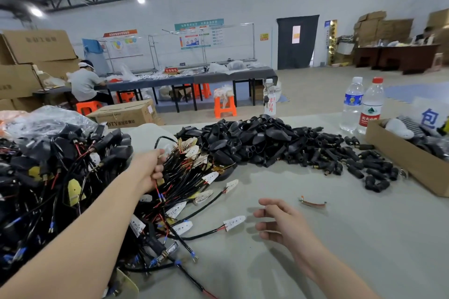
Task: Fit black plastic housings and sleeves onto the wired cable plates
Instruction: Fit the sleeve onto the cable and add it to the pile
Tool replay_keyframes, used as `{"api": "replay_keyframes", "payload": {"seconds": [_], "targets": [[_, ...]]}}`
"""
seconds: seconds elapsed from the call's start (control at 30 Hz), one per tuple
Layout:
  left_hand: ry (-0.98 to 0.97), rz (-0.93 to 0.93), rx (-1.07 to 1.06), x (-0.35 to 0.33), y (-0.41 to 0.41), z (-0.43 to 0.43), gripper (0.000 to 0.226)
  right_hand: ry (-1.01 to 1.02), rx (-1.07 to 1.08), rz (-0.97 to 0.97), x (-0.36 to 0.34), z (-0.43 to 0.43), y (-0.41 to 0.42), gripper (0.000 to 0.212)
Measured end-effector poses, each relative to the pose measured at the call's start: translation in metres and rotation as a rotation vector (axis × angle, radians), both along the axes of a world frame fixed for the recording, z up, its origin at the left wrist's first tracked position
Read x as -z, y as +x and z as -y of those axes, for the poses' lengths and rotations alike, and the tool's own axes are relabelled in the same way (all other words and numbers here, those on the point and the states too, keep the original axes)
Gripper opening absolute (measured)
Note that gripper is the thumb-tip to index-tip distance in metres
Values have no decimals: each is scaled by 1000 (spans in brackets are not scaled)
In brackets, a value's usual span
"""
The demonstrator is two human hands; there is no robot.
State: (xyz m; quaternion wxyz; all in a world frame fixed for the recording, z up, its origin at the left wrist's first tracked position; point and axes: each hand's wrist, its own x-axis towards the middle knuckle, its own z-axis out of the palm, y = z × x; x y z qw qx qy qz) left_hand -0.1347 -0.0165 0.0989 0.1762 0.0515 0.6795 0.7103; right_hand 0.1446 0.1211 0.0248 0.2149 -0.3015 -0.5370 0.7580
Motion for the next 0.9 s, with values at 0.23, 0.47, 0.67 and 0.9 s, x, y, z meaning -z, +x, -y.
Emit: {"api": "replay_keyframes", "payload": {"seconds": [0.23, 0.47, 0.67, 0.9], "targets": [[-884, -868, 20, 5, -2, -4, 22, 52, -34, -20, -11, -4, -24, 22], [-767, -653, -107, -3, -25, 39, 31, 147, -169, -39, -24, 24, -101, 24], [-574, -447, 54, -16, -22, 69, 22, 253, -212, 24, -23, 42, -181, 29], [-498, -472, 171, -11, -15, 90, 27, 130, -206, -9, -21, 43, -240, 44]]}}
